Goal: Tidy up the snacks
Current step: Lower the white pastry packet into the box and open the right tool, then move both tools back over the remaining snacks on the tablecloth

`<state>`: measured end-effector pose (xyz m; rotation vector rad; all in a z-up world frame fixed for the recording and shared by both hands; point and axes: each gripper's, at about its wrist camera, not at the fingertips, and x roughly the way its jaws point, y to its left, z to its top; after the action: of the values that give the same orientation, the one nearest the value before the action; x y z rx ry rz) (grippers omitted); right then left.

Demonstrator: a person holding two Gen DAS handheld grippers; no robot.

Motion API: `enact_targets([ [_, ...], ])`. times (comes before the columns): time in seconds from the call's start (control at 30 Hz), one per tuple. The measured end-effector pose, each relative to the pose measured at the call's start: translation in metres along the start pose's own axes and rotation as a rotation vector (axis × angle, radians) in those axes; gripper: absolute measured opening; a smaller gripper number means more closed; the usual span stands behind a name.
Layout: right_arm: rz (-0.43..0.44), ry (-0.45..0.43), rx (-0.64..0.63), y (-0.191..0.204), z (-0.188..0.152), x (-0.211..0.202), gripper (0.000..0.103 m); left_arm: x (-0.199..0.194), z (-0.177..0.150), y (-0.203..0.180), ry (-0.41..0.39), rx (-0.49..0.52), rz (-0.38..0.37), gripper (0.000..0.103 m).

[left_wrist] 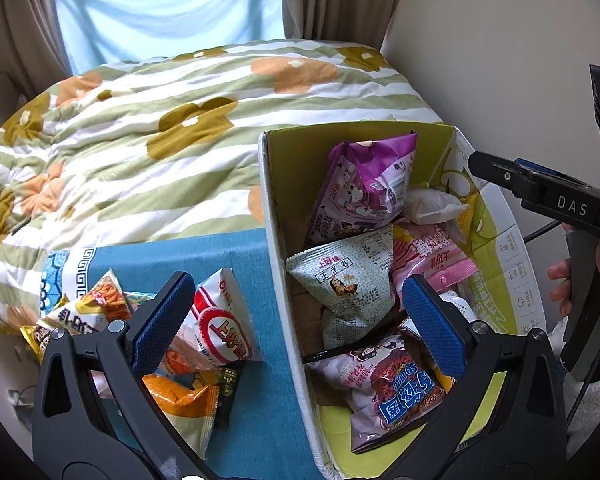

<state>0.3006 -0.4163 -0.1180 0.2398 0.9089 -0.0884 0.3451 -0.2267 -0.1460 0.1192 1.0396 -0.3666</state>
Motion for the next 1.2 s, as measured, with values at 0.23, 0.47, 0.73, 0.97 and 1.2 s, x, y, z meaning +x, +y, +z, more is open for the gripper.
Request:
enact_targets([
  [0.23,-0.025,0.027,-0.03,-0.001,-0.019,-0.004,0.101,-0.003,-0.004,-0.002,-0.002,-0.001,0.002,0.102],
  [0.47,-0.037,-0.019,-0.033,-0.008,-0.017,-0.029,0.101,-0.026,0.0,-0.006,-0.039,0.007,0.027,0.102],
  [0.73,-0.051,-0.062,-0.039,-0.003,-0.019,-0.062,0.101,-0.071,-0.005,0.001,-0.095,0.025,0.048,0.102],
  [0.97,-0.059,-0.161,-0.088,0.025,-0.025,-0.109,0.102,-0.128,-0.025,0.047,-0.176,0.012,0.084,0.102],
  [1.2,-0.058,-0.214,-0.085,0.081,-0.041,-0.151,0.102,-0.175,-0.053,0.118,-0.22,-0.011,0.109,0.102],
])
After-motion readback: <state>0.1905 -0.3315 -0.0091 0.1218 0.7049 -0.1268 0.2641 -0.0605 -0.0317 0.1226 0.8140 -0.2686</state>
